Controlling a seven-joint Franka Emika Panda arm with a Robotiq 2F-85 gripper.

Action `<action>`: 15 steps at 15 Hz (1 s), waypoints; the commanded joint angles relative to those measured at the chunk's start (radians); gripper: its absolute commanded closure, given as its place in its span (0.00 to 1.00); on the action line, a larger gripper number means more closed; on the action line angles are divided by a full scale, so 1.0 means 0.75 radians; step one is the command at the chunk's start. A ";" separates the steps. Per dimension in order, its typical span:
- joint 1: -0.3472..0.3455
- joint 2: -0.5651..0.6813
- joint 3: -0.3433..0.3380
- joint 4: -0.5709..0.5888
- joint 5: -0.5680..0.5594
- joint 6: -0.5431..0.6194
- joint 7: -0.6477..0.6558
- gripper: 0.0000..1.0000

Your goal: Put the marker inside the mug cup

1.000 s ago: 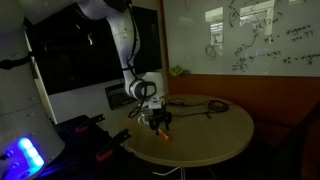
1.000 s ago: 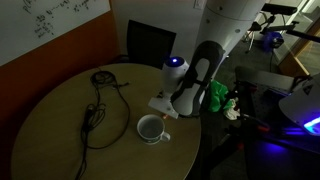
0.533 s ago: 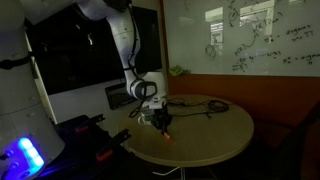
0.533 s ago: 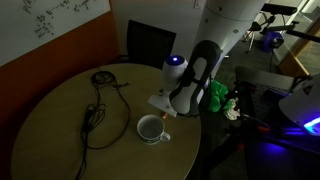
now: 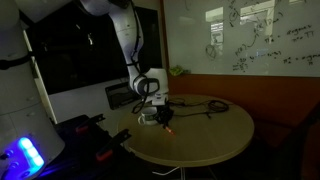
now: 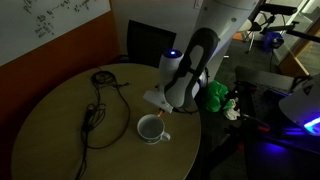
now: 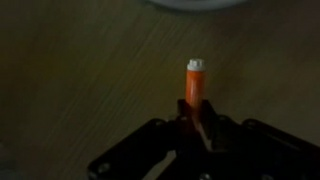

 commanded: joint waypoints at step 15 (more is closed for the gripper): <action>-0.552 -0.343 0.312 0.040 0.578 -0.957 -1.064 0.96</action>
